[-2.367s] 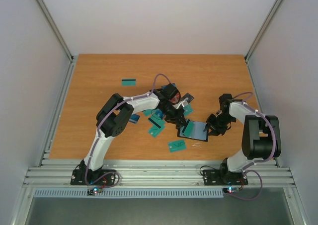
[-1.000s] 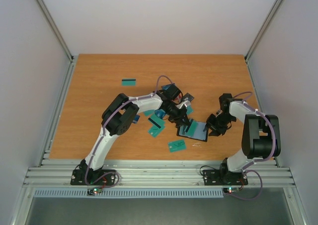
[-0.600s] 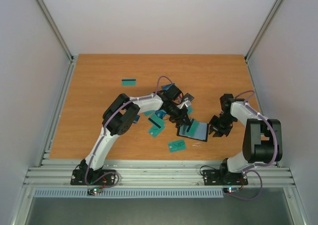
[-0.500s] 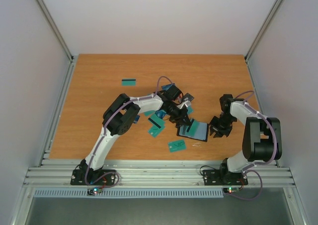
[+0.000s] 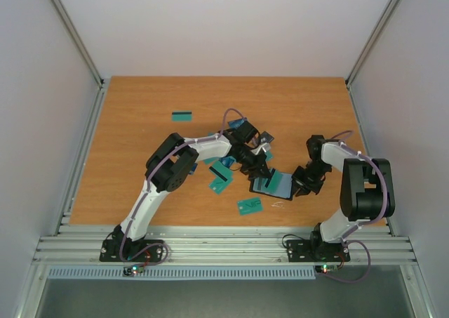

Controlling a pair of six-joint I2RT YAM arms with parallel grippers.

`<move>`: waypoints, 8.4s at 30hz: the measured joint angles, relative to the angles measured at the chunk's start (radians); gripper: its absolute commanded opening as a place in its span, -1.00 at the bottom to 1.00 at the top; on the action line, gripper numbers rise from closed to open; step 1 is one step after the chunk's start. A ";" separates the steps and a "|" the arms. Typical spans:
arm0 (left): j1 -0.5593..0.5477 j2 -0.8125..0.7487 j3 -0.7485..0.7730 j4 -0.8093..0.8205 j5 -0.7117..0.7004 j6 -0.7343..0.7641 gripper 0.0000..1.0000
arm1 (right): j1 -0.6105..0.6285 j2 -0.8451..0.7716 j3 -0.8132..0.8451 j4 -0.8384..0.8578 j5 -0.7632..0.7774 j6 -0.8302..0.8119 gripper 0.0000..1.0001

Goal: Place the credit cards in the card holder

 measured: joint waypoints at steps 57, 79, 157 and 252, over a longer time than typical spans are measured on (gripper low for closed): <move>-0.058 -0.004 0.197 -0.364 -0.245 0.212 0.21 | 0.057 -0.053 0.021 0.015 0.002 -0.006 -0.77; -0.083 0.103 0.396 -0.505 -0.268 0.270 0.10 | 0.057 0.089 0.092 0.021 -0.074 0.016 -0.79; -0.089 0.099 0.310 -0.484 -0.228 0.200 -0.99 | 0.000 0.005 -0.003 0.144 -0.333 -0.114 -0.20; -0.169 -0.263 -0.280 -0.283 -0.343 0.288 -0.88 | 0.654 -0.537 -0.423 0.351 -0.181 0.792 0.52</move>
